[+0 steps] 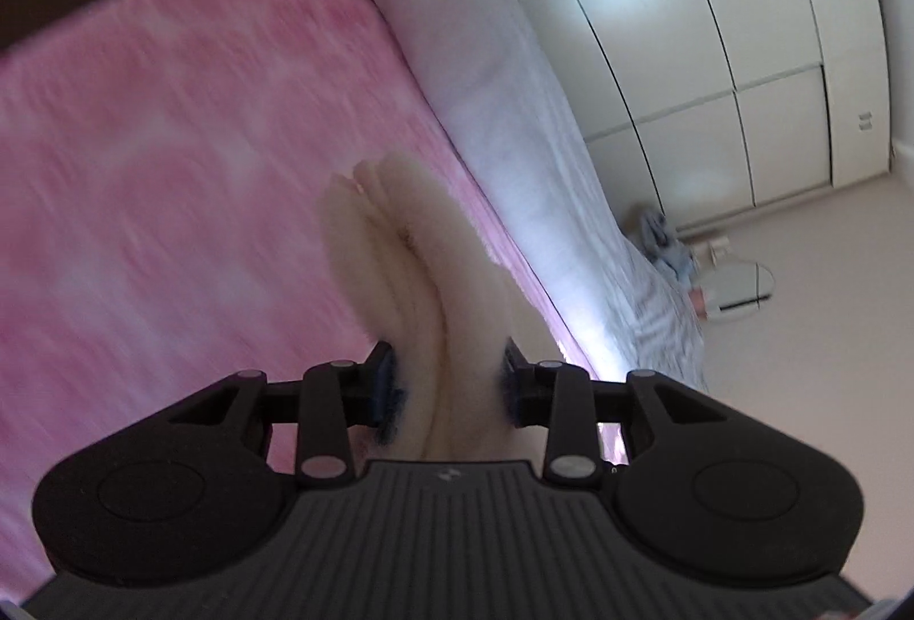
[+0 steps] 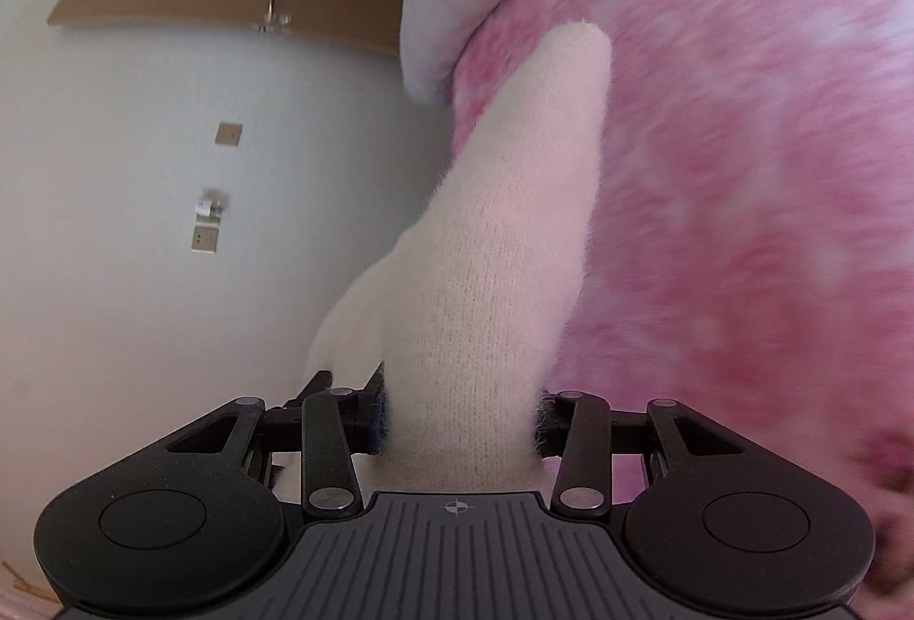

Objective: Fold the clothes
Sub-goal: 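Lift the gripped sweater edge with both grippers and fold it over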

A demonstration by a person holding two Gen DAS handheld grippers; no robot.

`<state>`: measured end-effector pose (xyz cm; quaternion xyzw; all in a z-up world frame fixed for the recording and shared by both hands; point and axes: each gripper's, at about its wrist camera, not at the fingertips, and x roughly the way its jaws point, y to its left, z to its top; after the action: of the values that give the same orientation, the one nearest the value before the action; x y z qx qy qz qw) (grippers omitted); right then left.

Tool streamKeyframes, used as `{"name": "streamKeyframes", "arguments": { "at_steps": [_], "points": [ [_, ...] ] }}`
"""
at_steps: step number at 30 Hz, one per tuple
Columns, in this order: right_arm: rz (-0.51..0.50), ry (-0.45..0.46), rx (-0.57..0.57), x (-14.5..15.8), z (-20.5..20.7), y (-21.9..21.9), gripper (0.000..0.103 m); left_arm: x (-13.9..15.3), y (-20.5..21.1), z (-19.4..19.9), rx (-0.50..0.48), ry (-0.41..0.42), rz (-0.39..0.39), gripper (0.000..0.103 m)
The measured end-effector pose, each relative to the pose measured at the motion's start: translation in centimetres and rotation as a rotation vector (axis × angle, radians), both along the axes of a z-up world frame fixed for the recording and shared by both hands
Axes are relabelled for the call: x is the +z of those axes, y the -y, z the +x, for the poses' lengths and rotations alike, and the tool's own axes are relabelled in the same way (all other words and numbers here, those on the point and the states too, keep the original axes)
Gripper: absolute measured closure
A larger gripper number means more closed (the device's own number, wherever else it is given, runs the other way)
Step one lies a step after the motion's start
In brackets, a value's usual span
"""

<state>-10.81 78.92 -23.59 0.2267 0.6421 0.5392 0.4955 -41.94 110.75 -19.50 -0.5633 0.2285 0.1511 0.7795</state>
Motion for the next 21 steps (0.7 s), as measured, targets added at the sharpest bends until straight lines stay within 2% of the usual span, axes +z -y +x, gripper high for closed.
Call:
{"name": "streamKeyframes", "arguments": {
  "at_steps": [3, 9, 13, 14, 16, 17, 18, 19, 21],
  "points": [
    [0.002, -0.007, -0.007, -0.7, -1.8, -5.8, 0.062, -0.1, -5.6, -1.0, 0.000, -0.011, 0.029, 0.073],
    [0.045, 0.012, -0.032, -2.7, -3.9, -14.3, 0.062, -1.5, -14.7, -2.3, -0.027, -0.009, 0.090, 0.073],
    [0.047, 0.067, -0.036, -4.8, -4.6, -19.9, 0.061, -5.1, -18.4, -1.6, -0.051, -0.025, 0.121, 0.072],
    [0.035, 0.094, -0.037, -5.4, -4.8, -21.2, 0.058, -6.4, -18.9, -1.3, -0.058, -0.054, 0.124, 0.071],
    [-0.083, 0.166, -0.038, -7.3, -5.5, -23.6, 0.054, -9.0, -19.8, -0.7, -0.073, -0.128, 0.127, 0.070],
    [-0.158, 0.206, -0.035, -8.3, -5.8, -25.0, 0.046, -10.3, -20.2, -0.5, -0.080, -0.166, 0.129, 0.070],
    [-0.236, 0.245, -0.026, -9.3, -6.2, -26.2, 0.045, -11.6, -20.6, -0.2, -0.088, -0.203, 0.130, 0.064],
    [-0.311, 0.274, 0.011, -10.1, -6.6, -27.0, 0.043, -12.9, -21.0, 0.1, -0.095, -0.240, 0.132, 0.064],
    [-0.279, 0.321, 0.017, -10.1, -7.3, -26.5, 0.040, -12.9, -21.4, -0.6, -0.076, -0.242, 0.110, 0.066]
  ]
}}
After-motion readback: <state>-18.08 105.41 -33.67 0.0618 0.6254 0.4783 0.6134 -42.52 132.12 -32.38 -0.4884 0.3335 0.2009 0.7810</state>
